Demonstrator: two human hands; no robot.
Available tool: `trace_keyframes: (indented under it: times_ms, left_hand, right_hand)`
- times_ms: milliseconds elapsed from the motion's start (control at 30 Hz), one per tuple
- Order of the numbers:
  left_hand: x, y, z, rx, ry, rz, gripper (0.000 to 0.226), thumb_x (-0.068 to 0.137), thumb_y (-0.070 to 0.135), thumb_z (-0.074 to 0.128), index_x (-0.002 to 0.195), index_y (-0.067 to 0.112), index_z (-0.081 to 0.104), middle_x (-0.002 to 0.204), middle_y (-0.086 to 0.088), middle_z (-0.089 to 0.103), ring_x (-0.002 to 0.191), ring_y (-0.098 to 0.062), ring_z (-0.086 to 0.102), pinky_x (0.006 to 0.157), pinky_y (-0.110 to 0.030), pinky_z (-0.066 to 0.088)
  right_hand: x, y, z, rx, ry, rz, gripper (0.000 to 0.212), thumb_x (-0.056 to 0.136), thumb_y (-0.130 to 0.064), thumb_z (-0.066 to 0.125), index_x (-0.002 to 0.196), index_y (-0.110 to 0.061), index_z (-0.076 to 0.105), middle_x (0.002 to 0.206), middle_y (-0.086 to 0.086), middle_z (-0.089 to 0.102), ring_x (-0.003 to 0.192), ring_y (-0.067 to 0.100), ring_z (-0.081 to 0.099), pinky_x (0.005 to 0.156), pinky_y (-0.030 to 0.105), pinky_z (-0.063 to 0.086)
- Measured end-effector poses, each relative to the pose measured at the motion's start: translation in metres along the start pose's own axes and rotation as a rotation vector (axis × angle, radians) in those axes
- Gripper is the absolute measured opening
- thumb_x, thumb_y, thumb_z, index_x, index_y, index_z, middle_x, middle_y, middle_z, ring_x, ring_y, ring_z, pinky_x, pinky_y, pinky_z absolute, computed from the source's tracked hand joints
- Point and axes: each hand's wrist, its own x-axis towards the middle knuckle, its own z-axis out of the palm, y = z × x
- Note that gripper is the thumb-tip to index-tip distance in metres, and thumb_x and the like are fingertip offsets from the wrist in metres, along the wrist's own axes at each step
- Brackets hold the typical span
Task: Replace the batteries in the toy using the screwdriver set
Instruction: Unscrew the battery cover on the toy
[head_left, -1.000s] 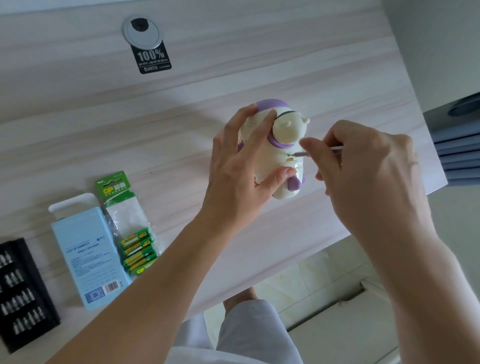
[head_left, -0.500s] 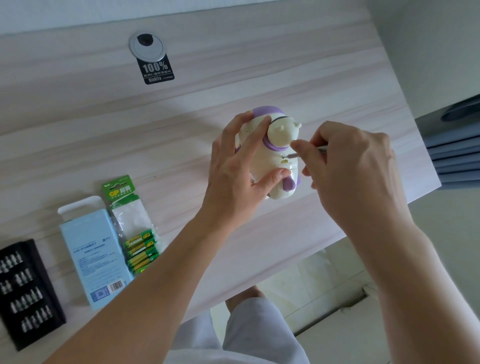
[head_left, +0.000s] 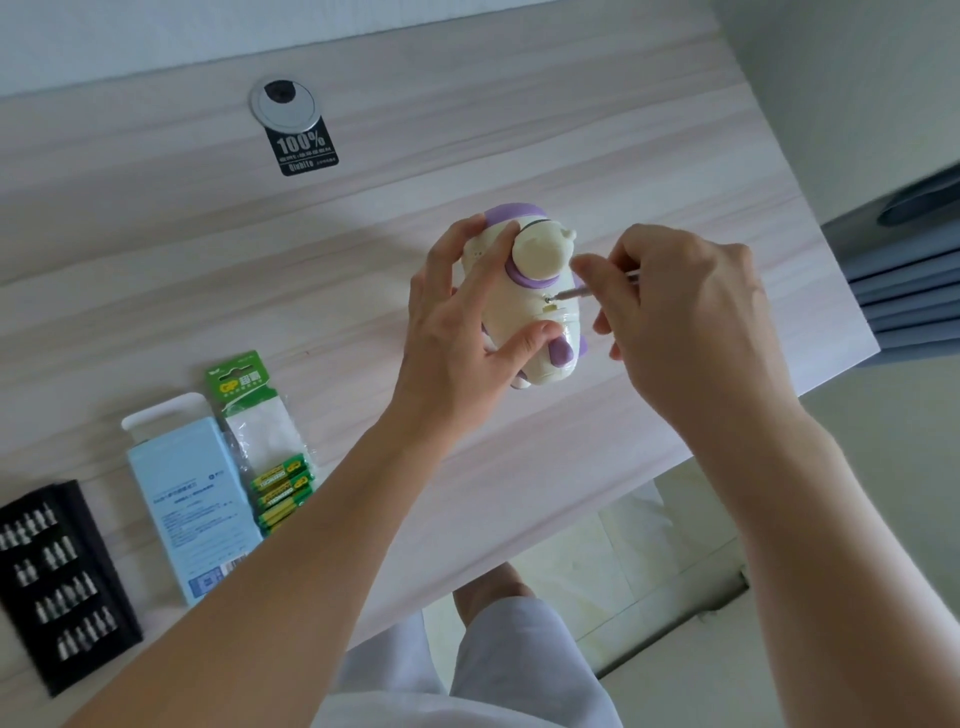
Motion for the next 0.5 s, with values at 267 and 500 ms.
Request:
trace_keyframes:
  times_ms: [267, 500]
  left_hand:
    - [0.0007, -0.0002, 0.0008, 0.009, -0.011, -0.001, 0.076, 0.078, 0.05, 0.071, 0.146, 0.026, 0.048, 0.155, 0.001, 0.031, 0.137, -0.021, 0.037, 0.11, -0.042, 0.041]
    - [0.0006, -0.0027, 0.0008, 0.014, -0.009, 0.007, 0.077, 0.079, 0.051, 0.071, 0.146, 0.023, 0.048, 0.154, -0.002, 0.033, 0.136, -0.021, 0.038, 0.112, -0.037, 0.038]
  right_hand:
    - [0.0028, -0.0043, -0.0052, 0.01, -0.068, -0.162, 0.007, 0.094, -0.017, 0.06, 0.101, -0.017, 0.062, 0.095, 0.004, 0.063, 0.085, 0.026, 0.06, 0.077, 0.043, 0.052]
    - [0.0076, -0.0026, -0.0066, -0.01, -0.063, -0.101, 0.024, 0.098, -0.035, 0.057, 0.089, -0.013, 0.061, 0.081, 0.008, 0.068, 0.075, 0.033, 0.065, 0.072, 0.044, 0.055]
